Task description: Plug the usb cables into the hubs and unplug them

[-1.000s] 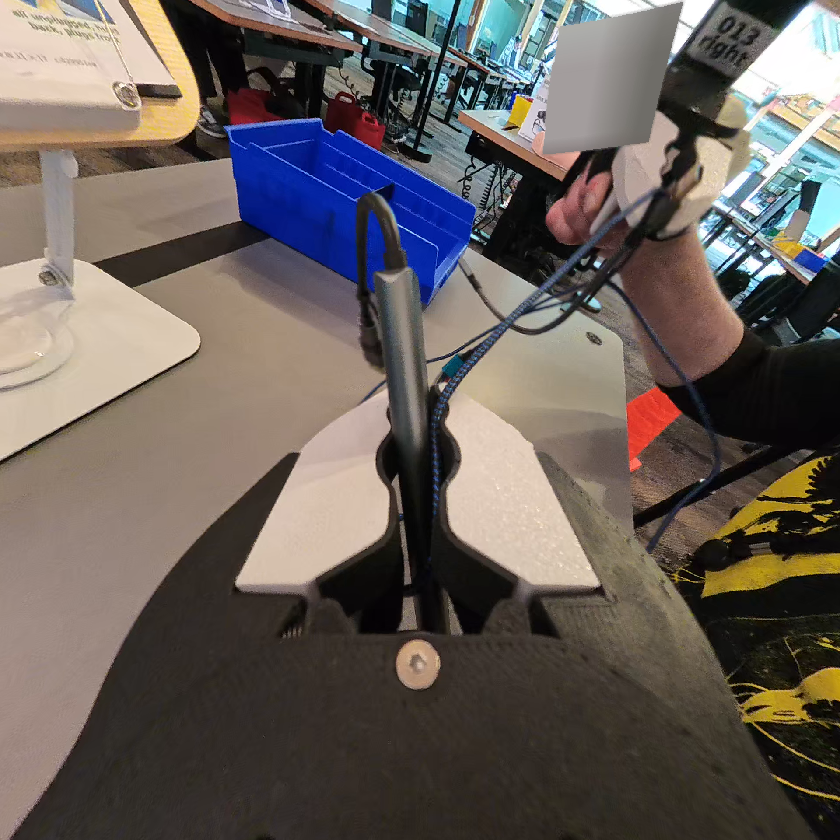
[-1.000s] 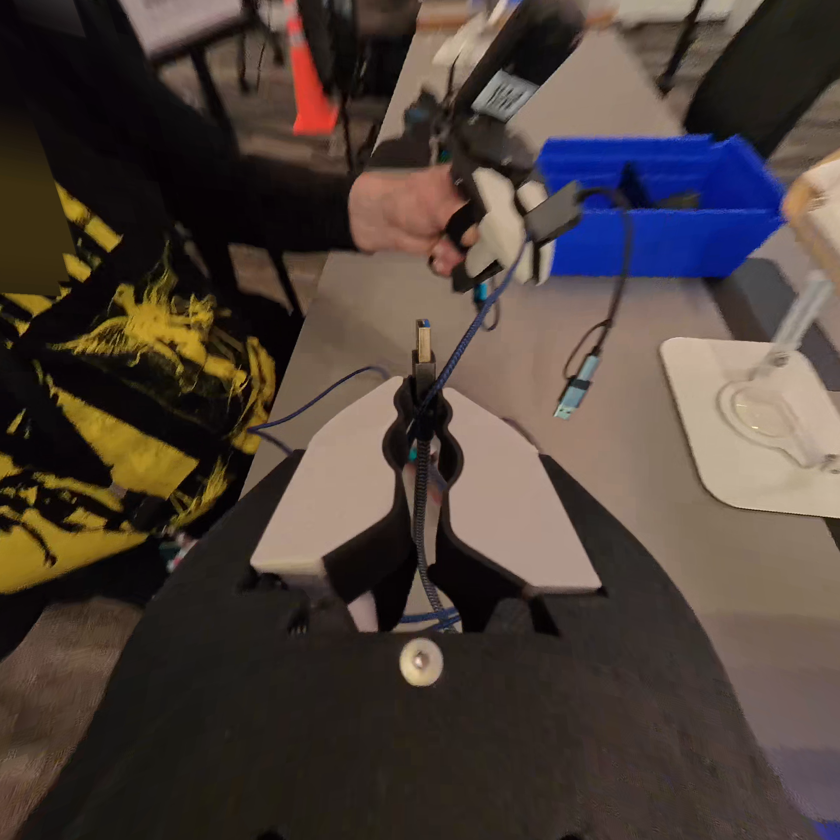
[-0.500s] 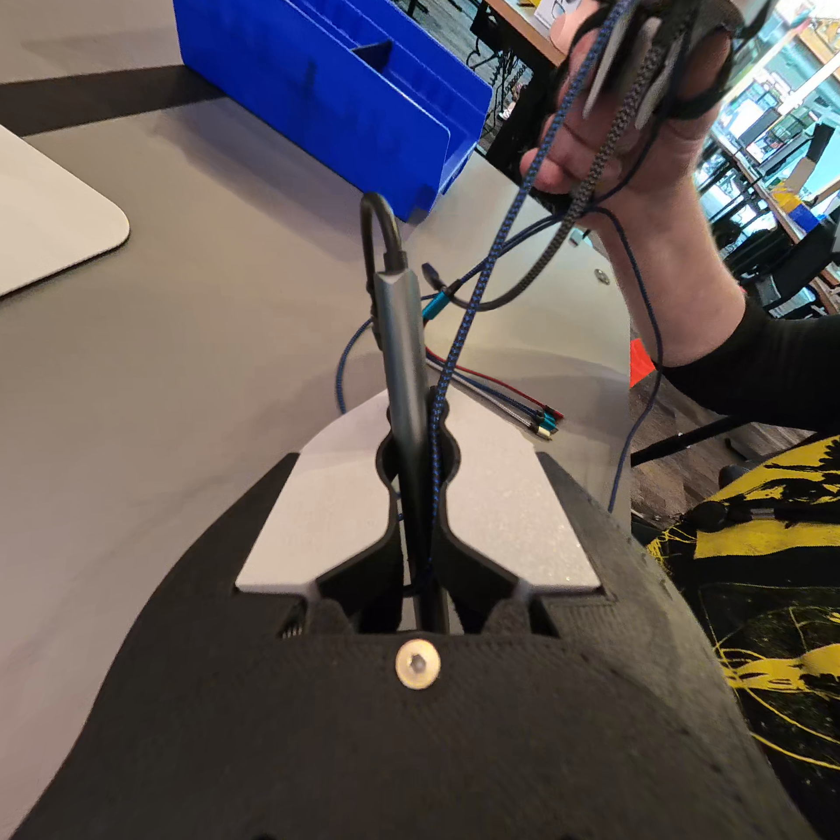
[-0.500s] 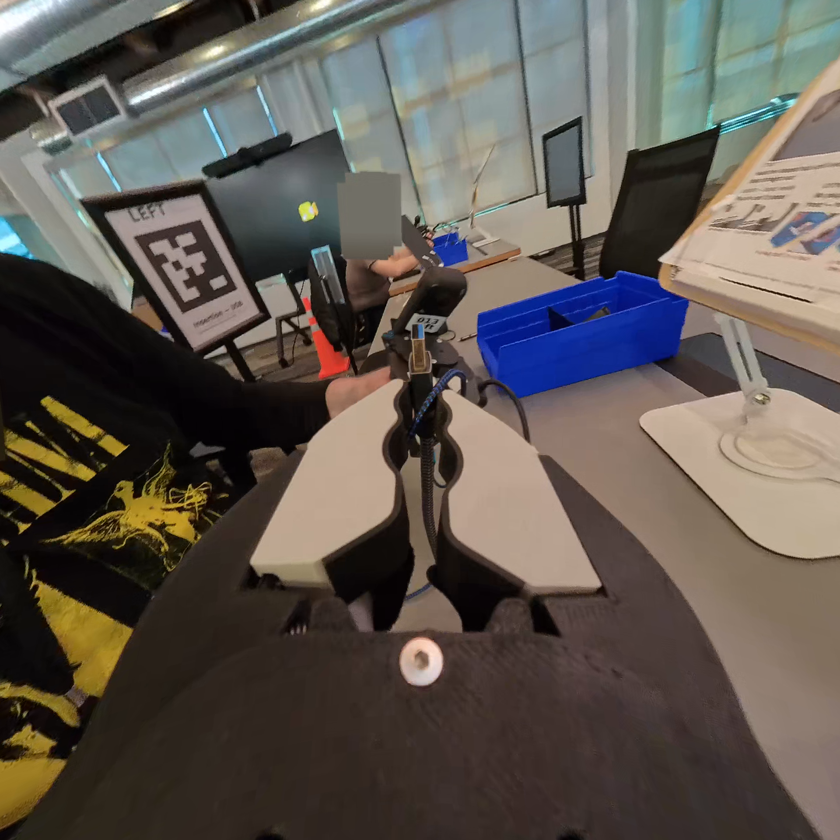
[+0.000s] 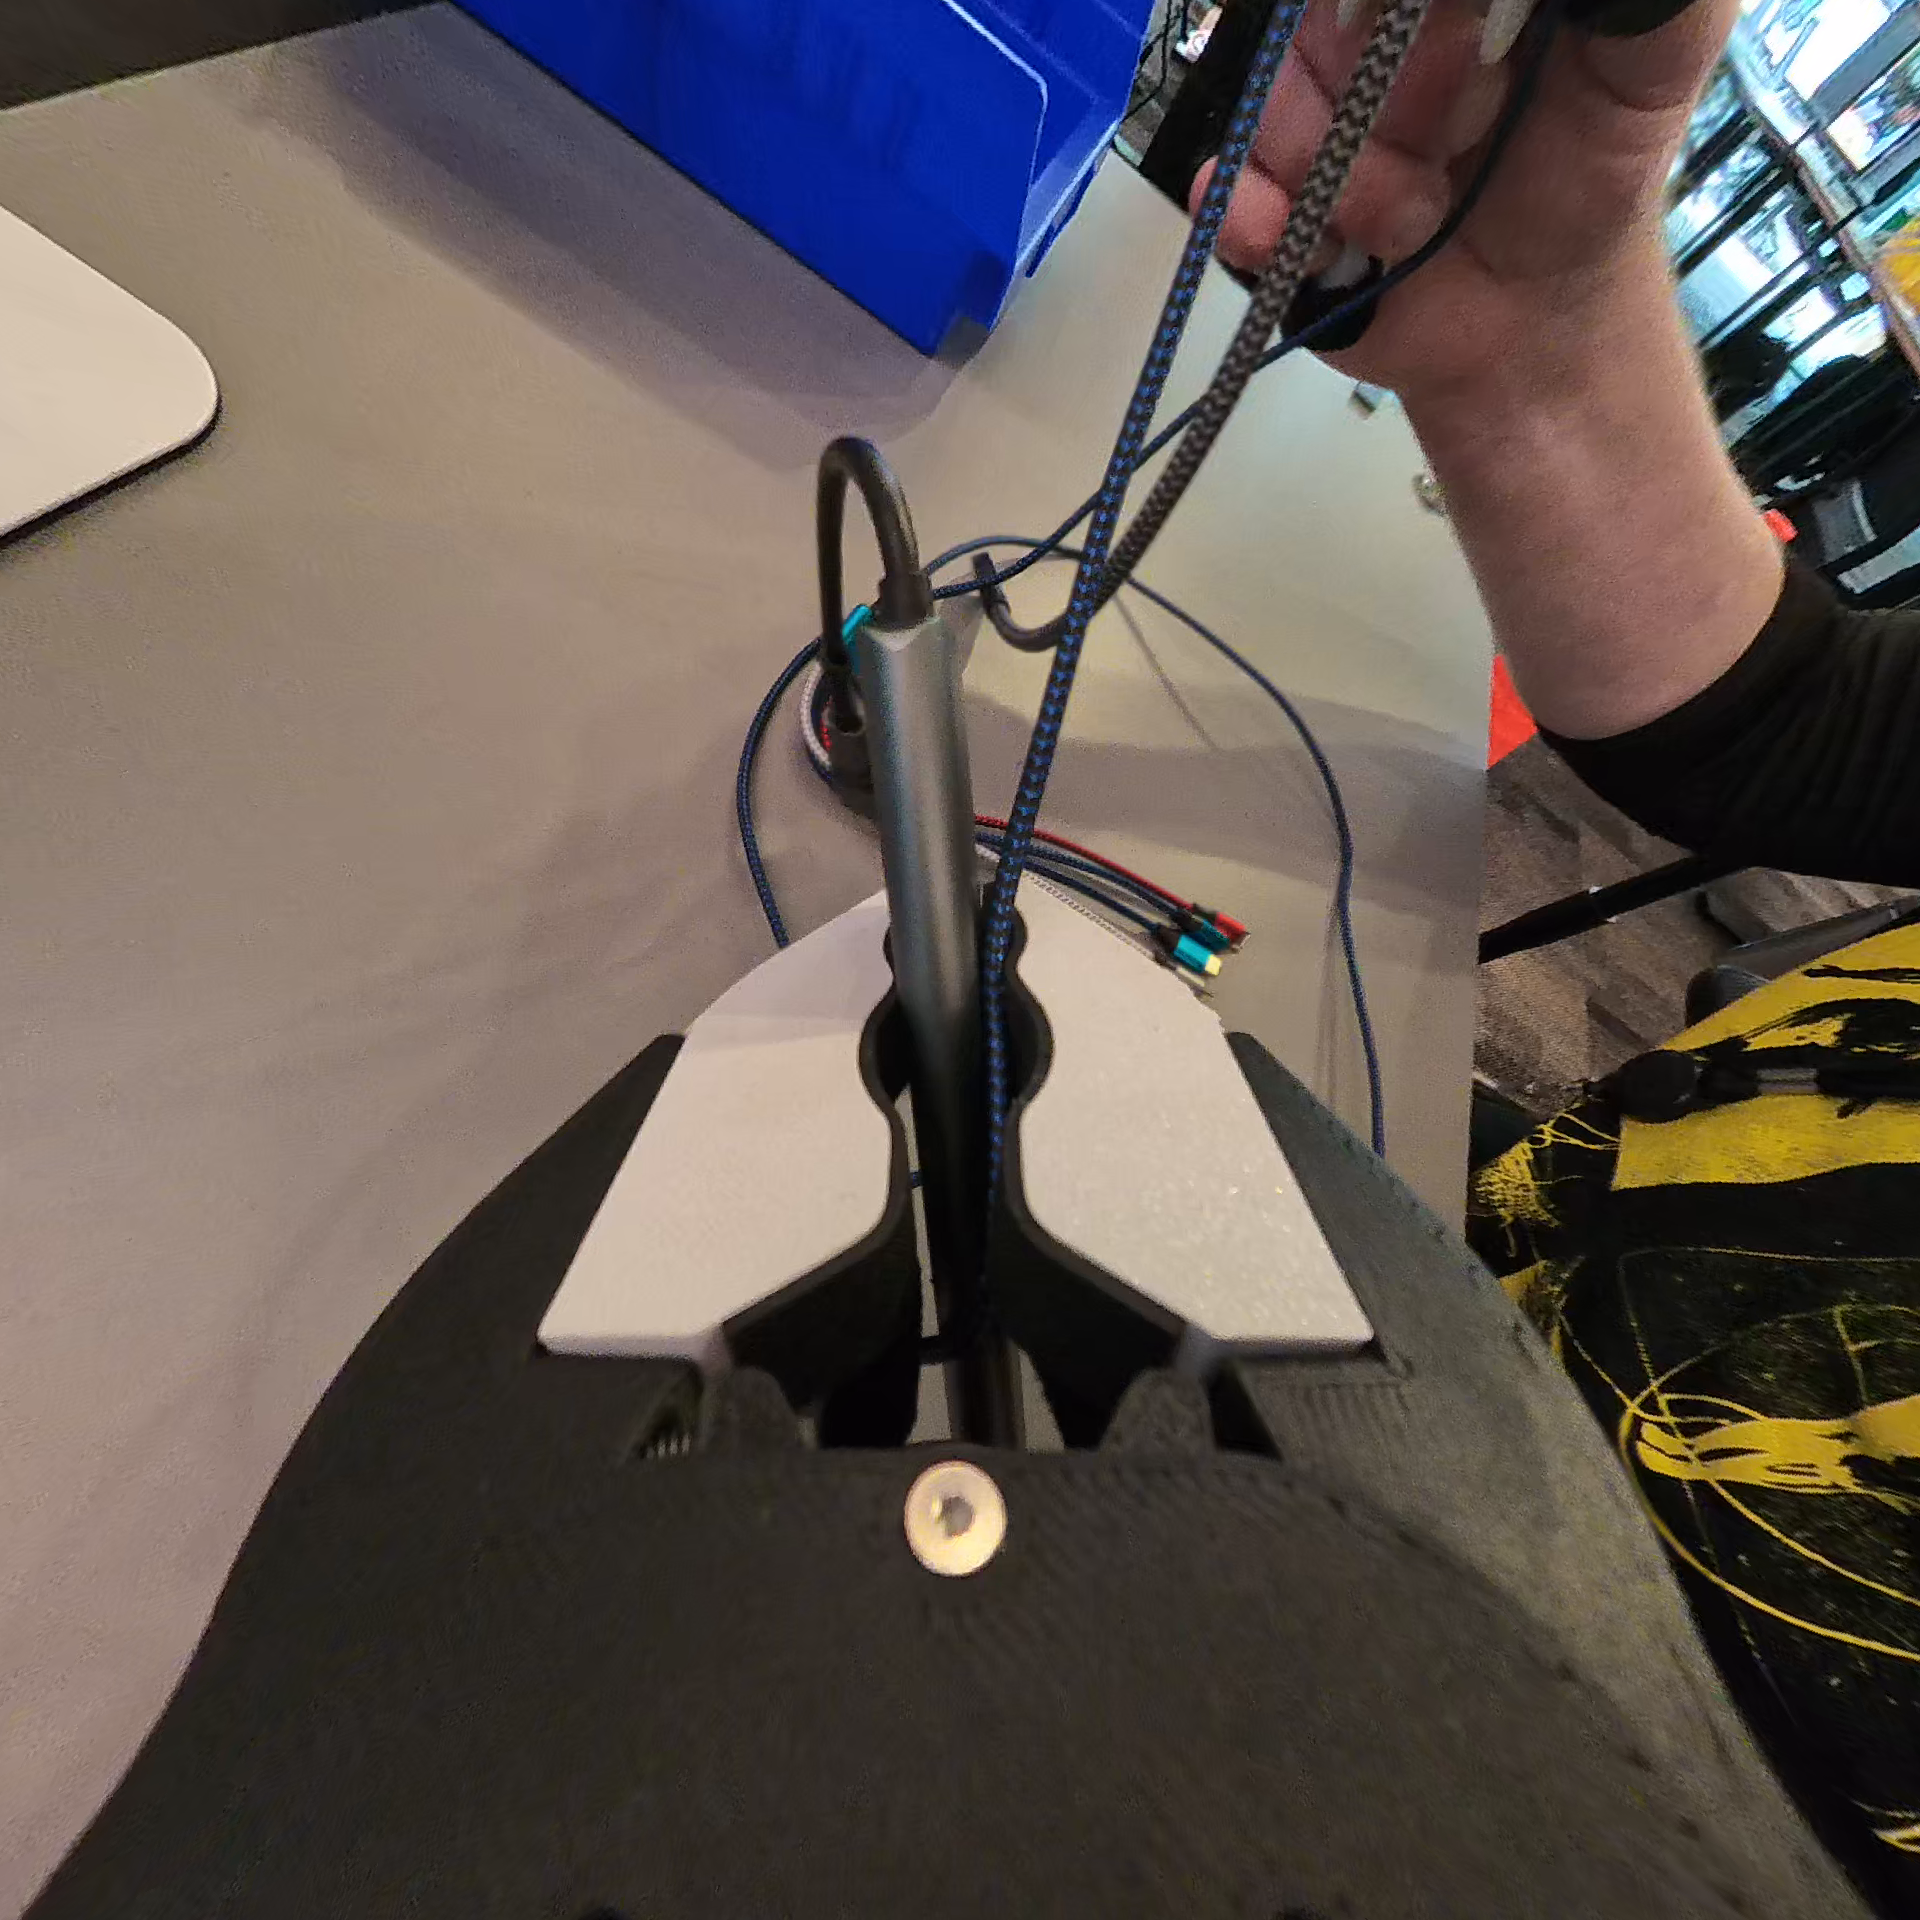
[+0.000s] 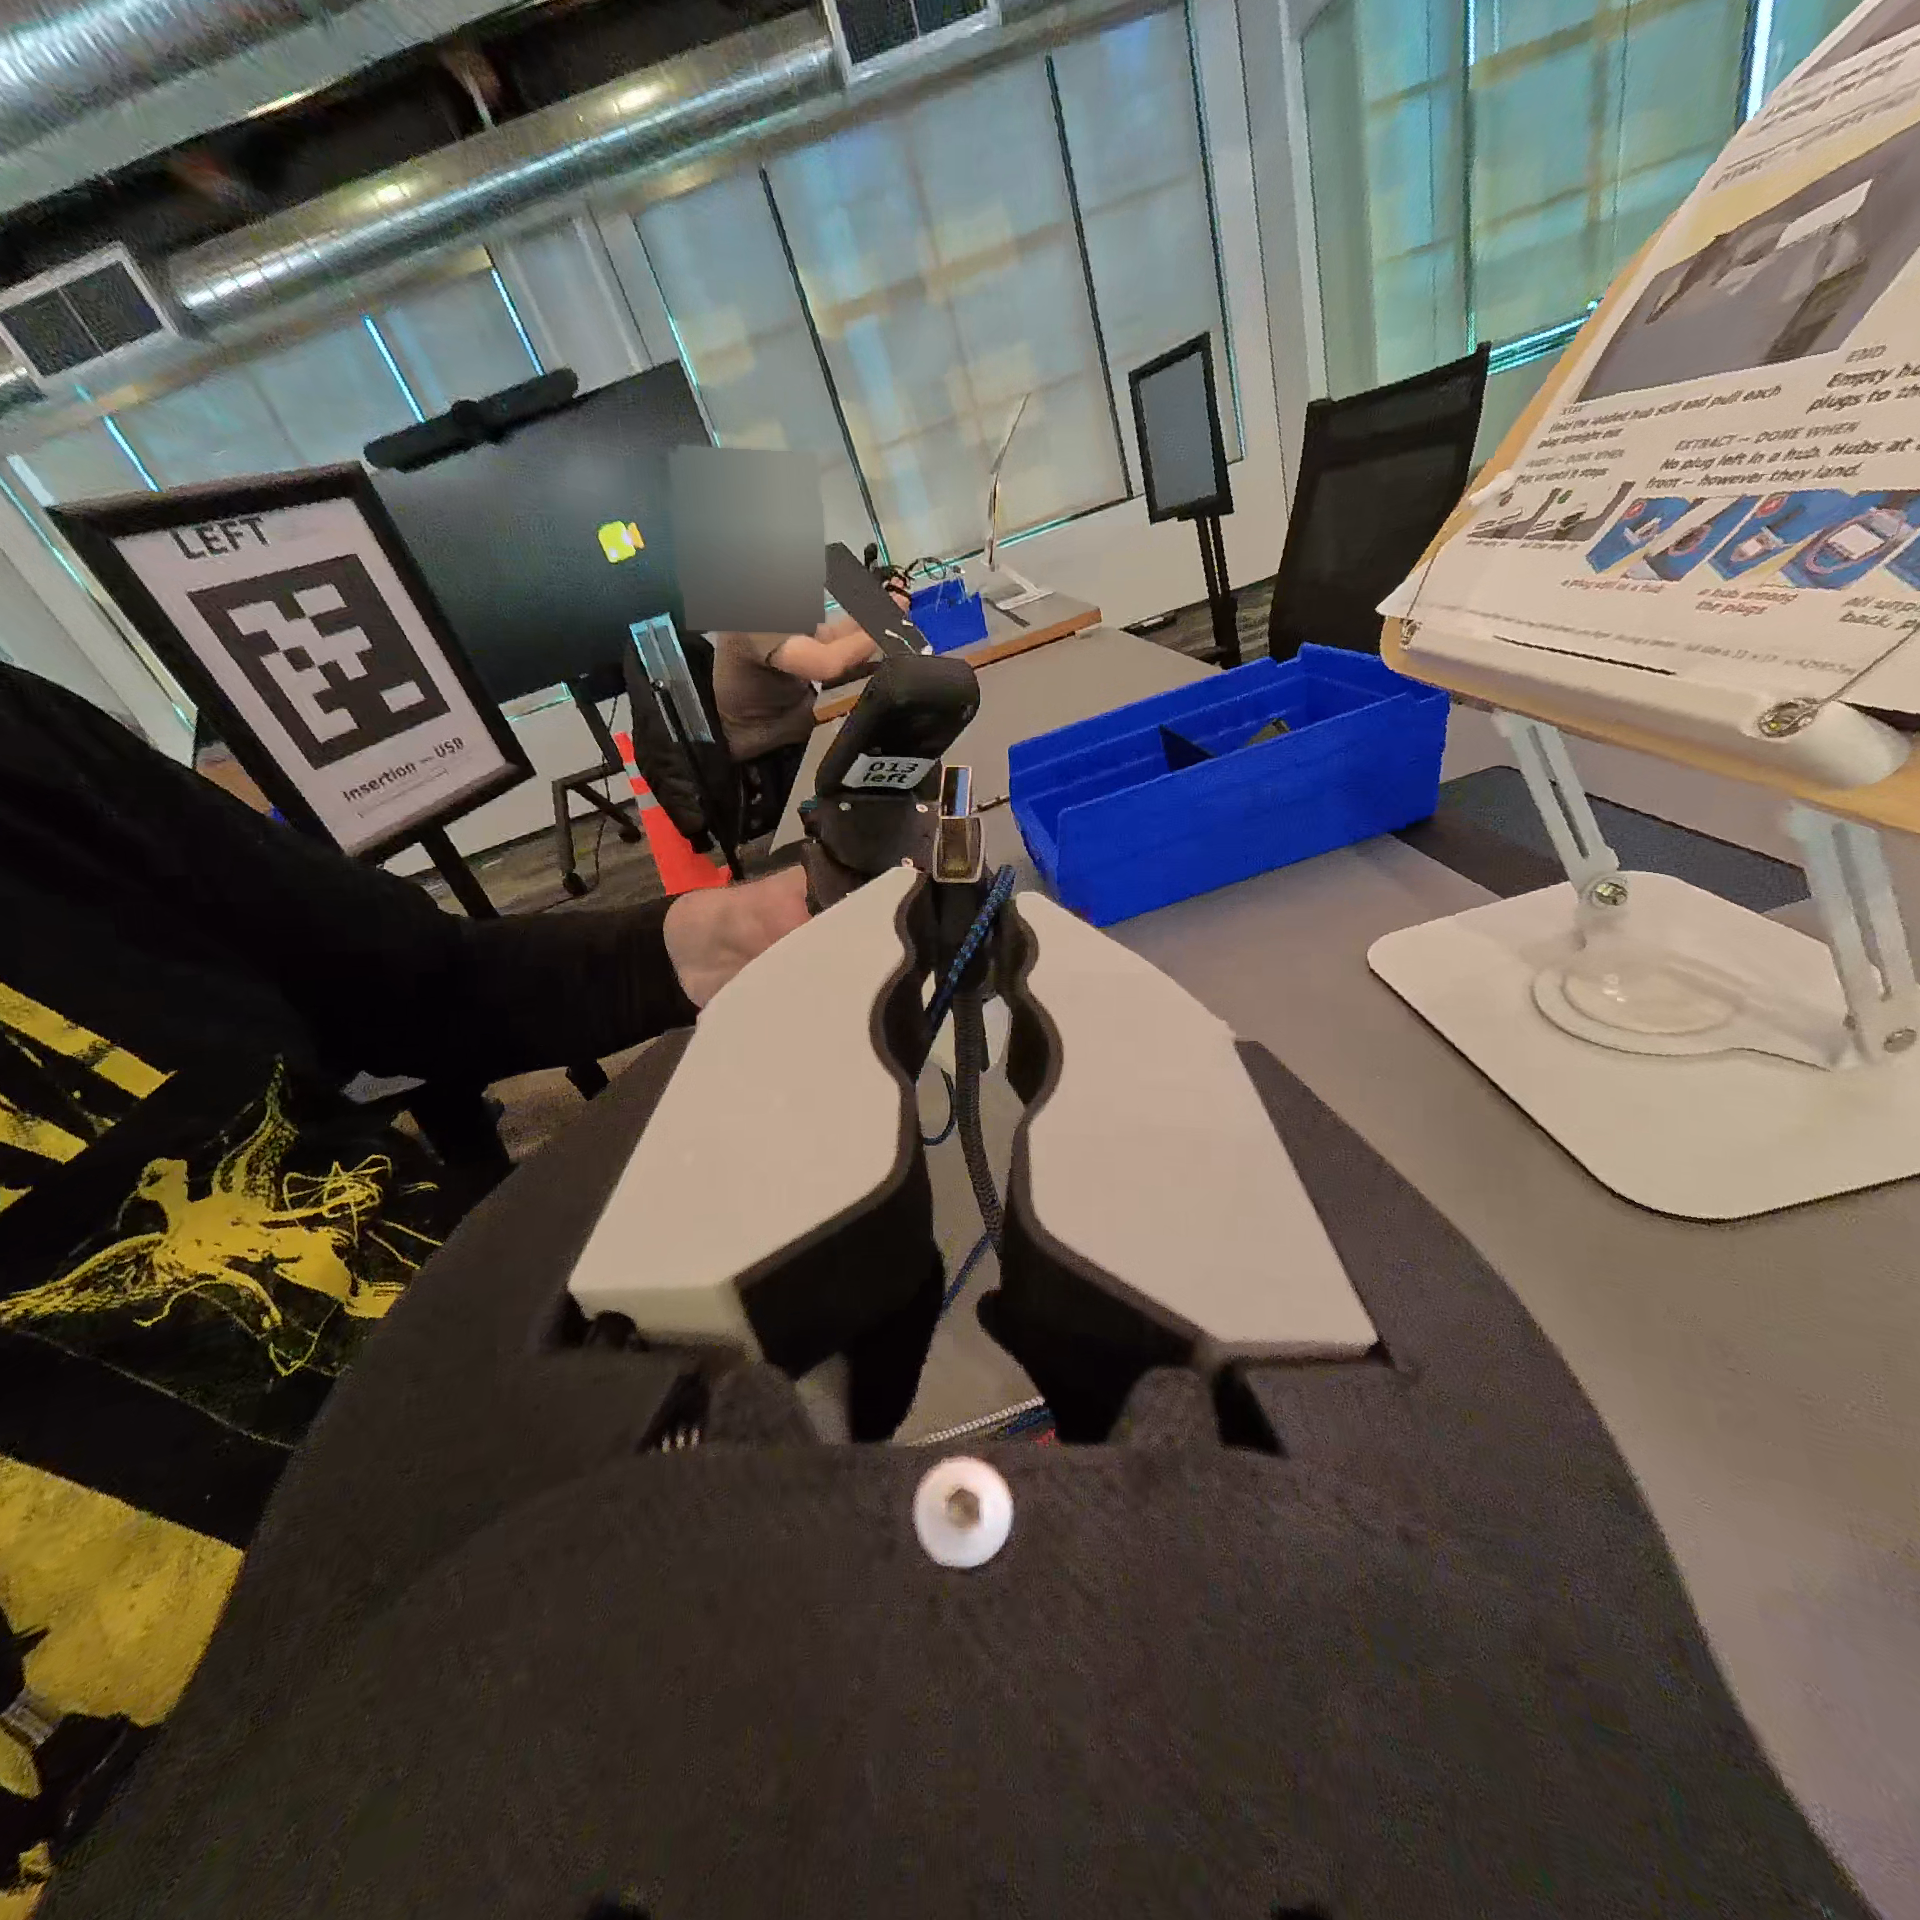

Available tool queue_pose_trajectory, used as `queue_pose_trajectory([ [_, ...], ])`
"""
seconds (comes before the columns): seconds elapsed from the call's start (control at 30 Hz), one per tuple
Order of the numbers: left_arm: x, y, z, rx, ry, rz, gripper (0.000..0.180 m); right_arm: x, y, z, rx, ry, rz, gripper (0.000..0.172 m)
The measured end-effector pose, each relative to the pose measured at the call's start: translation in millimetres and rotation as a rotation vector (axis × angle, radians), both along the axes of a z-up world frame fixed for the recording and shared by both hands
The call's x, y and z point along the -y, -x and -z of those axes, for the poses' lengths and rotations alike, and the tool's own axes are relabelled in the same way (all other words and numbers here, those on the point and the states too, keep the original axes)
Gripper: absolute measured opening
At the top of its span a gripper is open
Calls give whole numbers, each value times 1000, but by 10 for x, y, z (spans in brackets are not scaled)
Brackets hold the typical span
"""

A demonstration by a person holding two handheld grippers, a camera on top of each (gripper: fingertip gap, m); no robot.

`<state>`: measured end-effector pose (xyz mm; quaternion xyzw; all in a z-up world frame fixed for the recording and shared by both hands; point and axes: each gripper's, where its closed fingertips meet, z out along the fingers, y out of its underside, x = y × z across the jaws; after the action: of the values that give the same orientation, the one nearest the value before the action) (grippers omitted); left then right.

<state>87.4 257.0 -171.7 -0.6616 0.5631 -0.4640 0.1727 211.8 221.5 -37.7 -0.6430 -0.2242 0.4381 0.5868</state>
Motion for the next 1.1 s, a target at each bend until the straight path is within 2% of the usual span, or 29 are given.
queue_pose_trajectory([
  [0.1, 18, 7, 45, -21, -11, 12, 12, -12, 16, 13, -33, 10, -18, 10],
  [0.13, 15, 12, 75, -37, -21, 11, 12, -17, 12, -10, -58, 9, -19, 15],
  [0.2, 30, 20, 113, -51, -30, 21, 11, -24, -43, -65, -89, -20, -2, 9],
  [0.23, 36, 20, 115, -51, -28, 21, 11, -21, -58, -58, -76, -26, 2, 0],
  [0.4, -17, 55, 157, -79, -44, 4, 11, 13, 12, 151, 87, 46, -2, 0],
  [0.5, -117, 61, 157, -67, -34, -39, 11, 162, 125, 352, 344, 77, -15, 1],
  [0.53, -153, 66, 153, -64, -34, -53, 11, 236, 221, 409, 410, 93, -37, 19],
  [0.57, -185, 70, 143, -59, -32, -64, 11, 331, 338, 471, 476, 99, -75, 26],
  [0.67, -260, 100, 142, -66, -50, -85, 12, 629, 766, 741, 648, 107, -207, 27],
  [0.77, -300, 129, 148, -67, -47, -96, 12, 754, 1049, 1226, 887, 141, -270, 29],
  [0.83, -328, 146, 167, -73, -48, -105, 12, 658, 1080, 1504, 1015, 159, -238, 46],
  [0.93, -373, 172, 193, -80, -48, -118, 12, 444, 1055, 1814, 1106, 233, -196, 68],
  [1.0, -407, 190, 215, -86, -45, -128, 12, 323, 971, 1989, 1198, 263, -197, 59],
  [1.1, -450, 213, 240, -87, -34, -138, 12, 225, 965, 2135, 1249, 279, -262, 43],
])
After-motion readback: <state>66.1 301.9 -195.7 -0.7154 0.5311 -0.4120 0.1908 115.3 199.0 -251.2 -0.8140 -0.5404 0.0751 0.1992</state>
